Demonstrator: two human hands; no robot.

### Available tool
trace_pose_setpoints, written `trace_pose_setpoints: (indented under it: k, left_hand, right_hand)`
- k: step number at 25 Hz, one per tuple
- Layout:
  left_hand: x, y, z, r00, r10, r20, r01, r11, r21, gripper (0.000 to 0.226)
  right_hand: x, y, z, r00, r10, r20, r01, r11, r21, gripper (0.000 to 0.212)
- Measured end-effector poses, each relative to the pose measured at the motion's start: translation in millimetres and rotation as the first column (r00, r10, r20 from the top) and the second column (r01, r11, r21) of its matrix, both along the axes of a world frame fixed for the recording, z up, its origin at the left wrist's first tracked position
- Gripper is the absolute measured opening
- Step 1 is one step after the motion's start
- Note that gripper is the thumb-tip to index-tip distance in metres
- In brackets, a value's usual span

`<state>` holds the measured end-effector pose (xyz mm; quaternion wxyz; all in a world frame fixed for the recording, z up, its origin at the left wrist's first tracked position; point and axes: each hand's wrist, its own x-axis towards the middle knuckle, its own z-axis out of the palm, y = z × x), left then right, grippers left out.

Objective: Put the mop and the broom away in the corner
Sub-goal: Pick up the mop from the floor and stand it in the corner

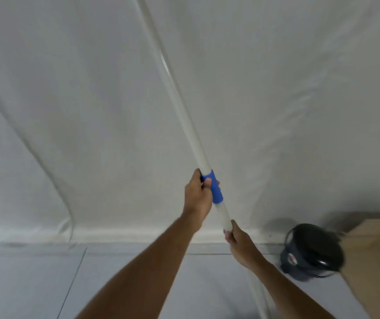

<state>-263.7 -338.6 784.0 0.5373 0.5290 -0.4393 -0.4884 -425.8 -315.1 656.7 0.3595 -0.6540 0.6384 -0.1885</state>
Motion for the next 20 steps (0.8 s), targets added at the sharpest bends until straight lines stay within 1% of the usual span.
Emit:
trace_pose_setpoints:
  k: [2, 5, 7, 9, 11, 14, 17, 20]
  left_hand:
    - [-58.7, -3.9, 96.5, 0.991, -0.097, 0.088, 0.106, 0.989, -0.103, 0.014]
    - [-144.8, 12.4, 213.8, 0.953, -0.2, 0.226, 0.255, 0.935, -0.248, 0.011]
    - [-198.1, 33.8, 271.8, 0.923, -0.254, 0.29, 0.347, 0.874, -0.34, 0.008]
    - [-243.8, 50.6, 315.6, 0.901, -0.302, 0.312, 0.412, 0.823, -0.391, 0.009]
    - [-286.8, 65.1, 346.7, 0.883, -0.365, 0.294, 0.462, 0.782, -0.417, 0.012]
    - [-336.3, 70.1, 373.1, 0.859, -0.412, 0.304, 0.511, 0.728, -0.456, 0.007]
    - [-382.8, 64.7, 376.6, 0.835, -0.46, 0.304, 0.551, 0.69, -0.47, 0.013]
    - [-437.8, 45.5, 365.2, 0.808, -0.497, 0.315, 0.587, 0.649, -0.484, 0.017]
  right_hand:
    - [-37.8, 7.3, 88.2, 0.989, -0.11, 0.095, 0.118, 0.989, -0.086, 0.009]
    - [-99.4, 33.1, 195.0, 0.953, -0.235, 0.193, 0.266, 0.951, -0.155, 0.009]
    - [-141.0, 58.1, 249.6, 0.926, -0.303, 0.226, 0.348, 0.917, -0.196, 0.012]
    - [-177.1, 77.2, 292.1, 0.901, -0.339, 0.27, 0.403, 0.886, -0.231, 0.015]
    - [-213.4, 95.1, 323.9, 0.876, -0.371, 0.309, 0.451, 0.856, -0.253, 0.018]
    - [-263.2, 104.7, 346.5, 0.854, -0.394, 0.339, 0.491, 0.825, -0.28, 0.022]
    - [-311.7, 100.8, 347.6, 0.841, -0.43, 0.328, 0.522, 0.804, -0.285, 0.022]
    - [-367.4, 84.2, 336.1, 0.819, -0.481, 0.314, 0.561, 0.787, -0.257, 0.023]
